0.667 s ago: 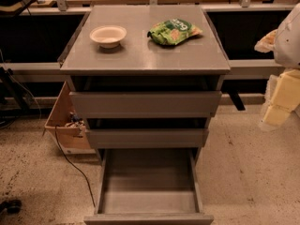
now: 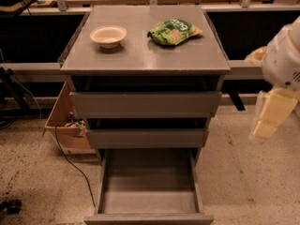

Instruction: Close bottom drawer

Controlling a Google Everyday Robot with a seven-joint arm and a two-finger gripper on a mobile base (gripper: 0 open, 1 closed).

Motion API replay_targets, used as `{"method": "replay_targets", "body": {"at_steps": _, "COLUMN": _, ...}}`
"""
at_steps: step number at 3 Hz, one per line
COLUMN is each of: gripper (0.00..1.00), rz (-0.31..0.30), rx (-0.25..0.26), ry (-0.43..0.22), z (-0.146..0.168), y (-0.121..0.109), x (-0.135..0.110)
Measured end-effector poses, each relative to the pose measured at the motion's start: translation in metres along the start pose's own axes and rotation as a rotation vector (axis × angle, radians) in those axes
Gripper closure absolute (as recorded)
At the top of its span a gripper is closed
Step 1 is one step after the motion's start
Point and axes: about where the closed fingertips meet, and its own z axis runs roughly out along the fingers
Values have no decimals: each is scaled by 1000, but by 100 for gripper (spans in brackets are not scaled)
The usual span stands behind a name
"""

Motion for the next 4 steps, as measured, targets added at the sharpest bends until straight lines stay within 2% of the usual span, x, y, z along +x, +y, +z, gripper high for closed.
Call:
{"method": "replay_targets", "body": {"at_steps": 1, "gripper": 0, "rz": -25, "rx": -45, "ry": -63, "z": 69, "y": 13, "x": 2}}
{"method": "replay_targets", "body": {"at_steps": 2, "gripper": 0, "rz": -40, "rx": -94, "ry": -96, "z": 126, "y": 24, "x": 1}}
{"method": "replay_targets", "body": {"at_steps": 4, "gripper": 0, "rz": -62, "rx": -233, "ry": -168, "z": 237, "y": 67, "x": -15}}
